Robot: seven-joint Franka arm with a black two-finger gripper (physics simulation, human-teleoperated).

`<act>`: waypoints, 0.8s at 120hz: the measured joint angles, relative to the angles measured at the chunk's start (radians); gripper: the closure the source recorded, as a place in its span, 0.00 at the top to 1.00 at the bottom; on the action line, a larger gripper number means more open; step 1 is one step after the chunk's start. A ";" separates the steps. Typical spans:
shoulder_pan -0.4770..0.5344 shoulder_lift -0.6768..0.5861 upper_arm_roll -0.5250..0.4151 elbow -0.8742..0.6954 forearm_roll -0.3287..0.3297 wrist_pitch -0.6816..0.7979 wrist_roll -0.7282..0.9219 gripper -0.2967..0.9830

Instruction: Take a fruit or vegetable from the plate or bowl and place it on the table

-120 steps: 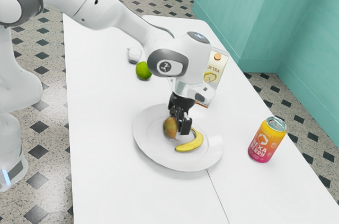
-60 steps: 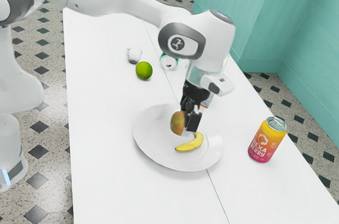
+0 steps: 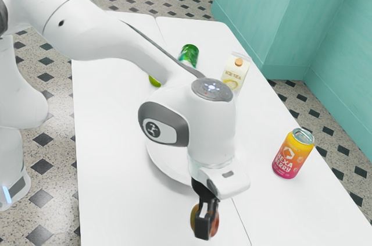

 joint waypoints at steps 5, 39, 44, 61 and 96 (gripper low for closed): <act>-0.003 0.008 0.002 -0.025 0.002 0.069 -0.003 0.51; 0.142 0.059 -0.005 -0.153 -0.016 0.403 -0.028 0.51; 0.146 0.059 -0.007 -0.158 -0.021 0.407 -0.033 0.51; 0.090 0.058 -0.013 -0.163 -0.027 0.382 -0.049 0.51; 0.126 0.070 -0.008 0.024 -0.067 0.212 -0.043 0.73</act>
